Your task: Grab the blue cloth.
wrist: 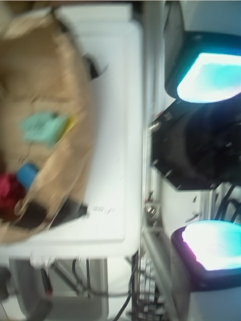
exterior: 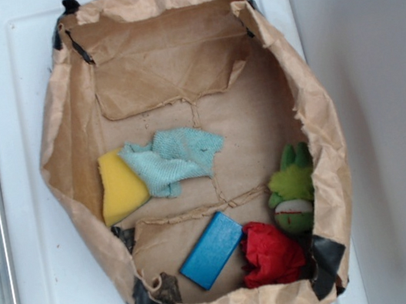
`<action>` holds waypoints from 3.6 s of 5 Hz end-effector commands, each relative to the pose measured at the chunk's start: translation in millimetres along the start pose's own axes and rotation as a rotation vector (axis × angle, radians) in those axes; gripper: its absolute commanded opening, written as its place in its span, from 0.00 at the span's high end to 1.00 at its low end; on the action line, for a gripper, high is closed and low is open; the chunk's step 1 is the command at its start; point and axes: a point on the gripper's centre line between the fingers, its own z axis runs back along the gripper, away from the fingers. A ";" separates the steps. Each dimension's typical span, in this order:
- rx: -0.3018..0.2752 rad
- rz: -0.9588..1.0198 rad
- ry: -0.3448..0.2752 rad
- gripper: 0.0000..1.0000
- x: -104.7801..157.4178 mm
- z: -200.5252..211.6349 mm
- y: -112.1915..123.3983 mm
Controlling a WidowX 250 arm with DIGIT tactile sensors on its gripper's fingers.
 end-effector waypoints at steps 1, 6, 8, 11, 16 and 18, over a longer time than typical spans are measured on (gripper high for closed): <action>0.029 -0.012 -0.076 0.00 39.5 -3.0 15.4; 0.058 -0.014 -0.108 0.00 101.6 -67.0 46.3; 0.116 -0.008 -0.082 0.00 106.3 -81.1 47.3; 0.116 -0.008 -0.082 0.00 106.3 -81.1 47.3; 0.213 0.023 -0.114 0.00 124.0 -150.8 59.3; 0.177 -0.020 -0.037 0.00 121.9 -154.8 55.5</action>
